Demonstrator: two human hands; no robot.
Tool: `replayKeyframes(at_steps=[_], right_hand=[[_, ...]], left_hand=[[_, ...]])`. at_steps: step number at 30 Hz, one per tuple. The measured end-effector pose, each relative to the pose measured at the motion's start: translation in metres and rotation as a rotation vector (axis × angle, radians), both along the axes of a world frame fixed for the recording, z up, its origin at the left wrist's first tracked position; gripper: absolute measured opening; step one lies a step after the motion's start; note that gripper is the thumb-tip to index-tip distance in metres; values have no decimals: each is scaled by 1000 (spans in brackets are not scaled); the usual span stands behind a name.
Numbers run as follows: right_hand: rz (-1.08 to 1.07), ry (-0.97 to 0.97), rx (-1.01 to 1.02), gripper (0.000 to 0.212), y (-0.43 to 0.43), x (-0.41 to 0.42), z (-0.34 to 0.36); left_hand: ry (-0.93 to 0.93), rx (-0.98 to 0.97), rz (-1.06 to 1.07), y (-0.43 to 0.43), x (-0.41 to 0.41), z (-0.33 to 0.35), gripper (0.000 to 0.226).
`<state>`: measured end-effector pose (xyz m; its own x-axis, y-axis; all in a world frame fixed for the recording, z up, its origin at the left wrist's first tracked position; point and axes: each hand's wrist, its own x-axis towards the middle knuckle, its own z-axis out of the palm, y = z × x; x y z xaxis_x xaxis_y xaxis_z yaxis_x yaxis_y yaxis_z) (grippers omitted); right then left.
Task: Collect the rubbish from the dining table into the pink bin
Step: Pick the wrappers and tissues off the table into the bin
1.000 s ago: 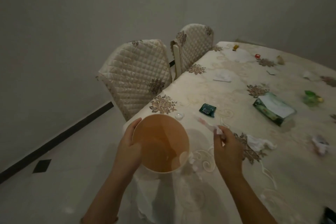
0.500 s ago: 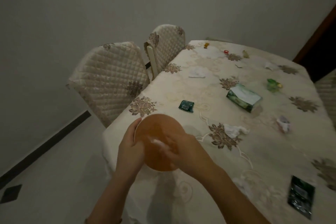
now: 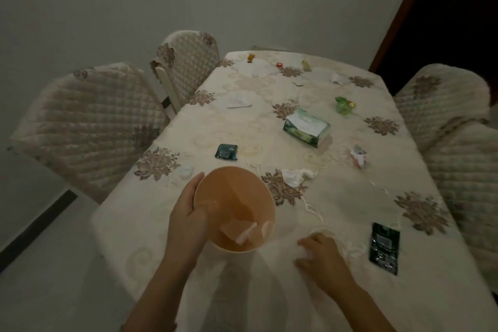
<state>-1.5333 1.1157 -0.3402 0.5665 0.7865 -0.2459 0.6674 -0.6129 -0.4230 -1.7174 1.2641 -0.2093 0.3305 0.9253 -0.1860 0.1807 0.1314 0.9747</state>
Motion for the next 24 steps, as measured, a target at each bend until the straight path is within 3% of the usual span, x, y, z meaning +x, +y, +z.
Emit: replayKeyframes(at_steps=[4,10,13,17,20,24], right_hand=[[-73,9,148,15,-4,2,-4],[-346,-23,596,25,6,15,67],[-314,30,836,25,13,5,119],[-26,64,700,30,30,-21,140],[17,75,522,48,38,-29,127],[6,-12,587,52,18,-19,123]], left_hand=[[10,0,0,-6,10,-1,61],[44,22,-42,-17,25,0,62],[37,23,-67,-26,34,1,60],[29,34,-114,-39,44,3,53],[21,11,-127,-44,49,0,53],[15,7,-154,-48,56,-3,52]])
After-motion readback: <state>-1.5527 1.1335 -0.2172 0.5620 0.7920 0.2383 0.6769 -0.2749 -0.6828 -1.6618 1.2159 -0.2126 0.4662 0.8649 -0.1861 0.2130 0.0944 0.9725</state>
